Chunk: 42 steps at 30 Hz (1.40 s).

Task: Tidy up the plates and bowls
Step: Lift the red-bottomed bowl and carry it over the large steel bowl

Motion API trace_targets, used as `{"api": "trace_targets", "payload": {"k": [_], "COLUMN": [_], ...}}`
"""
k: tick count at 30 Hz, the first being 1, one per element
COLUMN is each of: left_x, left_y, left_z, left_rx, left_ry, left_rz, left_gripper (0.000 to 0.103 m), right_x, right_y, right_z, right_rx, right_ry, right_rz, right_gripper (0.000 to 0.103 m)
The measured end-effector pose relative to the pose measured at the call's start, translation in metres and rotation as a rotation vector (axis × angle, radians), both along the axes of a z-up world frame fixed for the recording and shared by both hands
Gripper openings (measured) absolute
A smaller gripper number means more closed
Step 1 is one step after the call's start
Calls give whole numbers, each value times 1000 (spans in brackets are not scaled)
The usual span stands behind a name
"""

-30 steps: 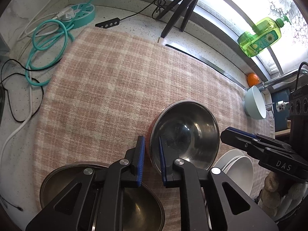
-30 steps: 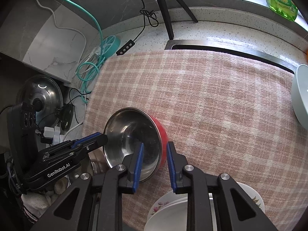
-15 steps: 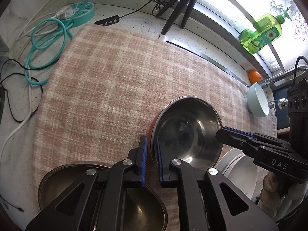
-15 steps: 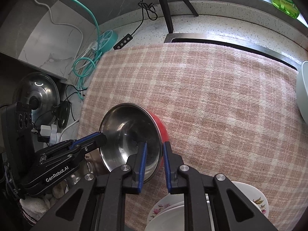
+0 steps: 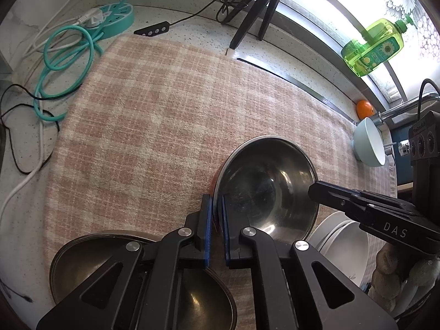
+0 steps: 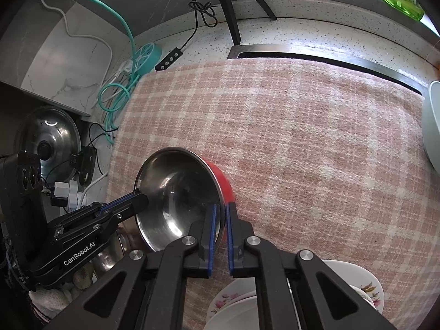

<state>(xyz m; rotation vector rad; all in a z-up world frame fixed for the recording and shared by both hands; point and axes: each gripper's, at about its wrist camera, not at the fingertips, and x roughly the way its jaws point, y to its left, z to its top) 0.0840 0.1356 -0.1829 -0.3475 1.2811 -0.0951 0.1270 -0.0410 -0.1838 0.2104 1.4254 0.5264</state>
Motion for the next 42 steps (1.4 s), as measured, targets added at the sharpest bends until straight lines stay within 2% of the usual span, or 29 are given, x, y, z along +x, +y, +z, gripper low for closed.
{"api": "trace_targets", "payload": {"k": [15, 26, 42], "left_x": [-4, -6, -29], "left_y": [0, 0, 16], "left_z": [6, 25, 58], "left_rx": [-18, -20, -7], "left_ry": [-16, -58, -130], "left_rz": [23, 28, 49], "left_gripper": [5, 6, 6], "right_x": [-1, -1, -19], "right_y": [-4, -7, 7], "right_z": [6, 28, 67], "right_rx": [11, 37, 76], "right_ry": [-4, -36, -84], "right_rz": [-19, -27, 7], "right_gripper": [5, 5, 5]}}
